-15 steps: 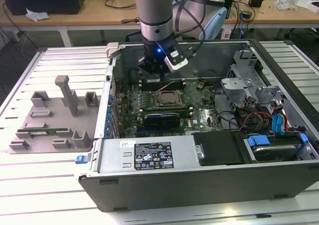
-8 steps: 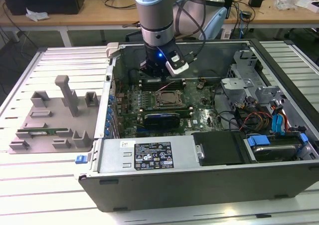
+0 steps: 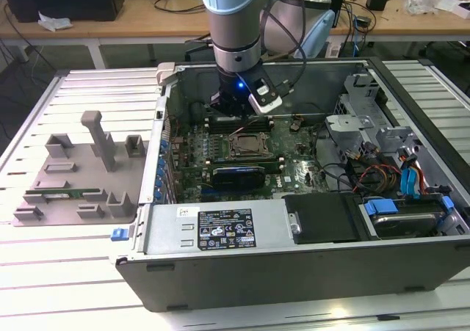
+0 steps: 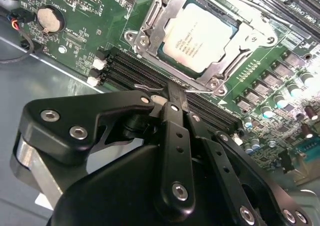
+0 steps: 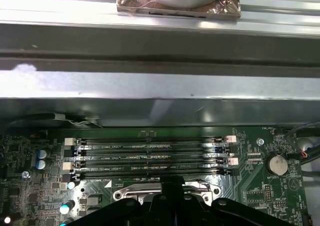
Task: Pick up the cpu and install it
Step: 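Install the first cpu locking lever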
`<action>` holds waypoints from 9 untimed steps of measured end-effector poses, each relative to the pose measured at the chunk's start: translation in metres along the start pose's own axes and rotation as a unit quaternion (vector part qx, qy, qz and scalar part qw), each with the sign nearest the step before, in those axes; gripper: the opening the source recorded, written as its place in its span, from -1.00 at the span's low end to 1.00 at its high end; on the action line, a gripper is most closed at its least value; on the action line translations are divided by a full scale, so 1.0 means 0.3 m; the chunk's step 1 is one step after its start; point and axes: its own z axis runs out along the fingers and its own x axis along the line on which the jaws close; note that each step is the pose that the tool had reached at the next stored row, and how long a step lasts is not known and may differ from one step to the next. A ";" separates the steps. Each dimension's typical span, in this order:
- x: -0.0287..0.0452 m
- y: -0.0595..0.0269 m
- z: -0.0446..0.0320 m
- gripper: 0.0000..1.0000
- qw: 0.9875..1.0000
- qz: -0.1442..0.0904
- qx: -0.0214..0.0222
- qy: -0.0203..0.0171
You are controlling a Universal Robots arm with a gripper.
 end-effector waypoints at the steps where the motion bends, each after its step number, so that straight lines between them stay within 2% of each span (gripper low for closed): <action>1: -0.001 0.000 0.001 -0.79 1.000 0.000 0.000 0.000; 9: -0.008 -0.005 0.024 -0.79 1.000 0.000 0.000 0.000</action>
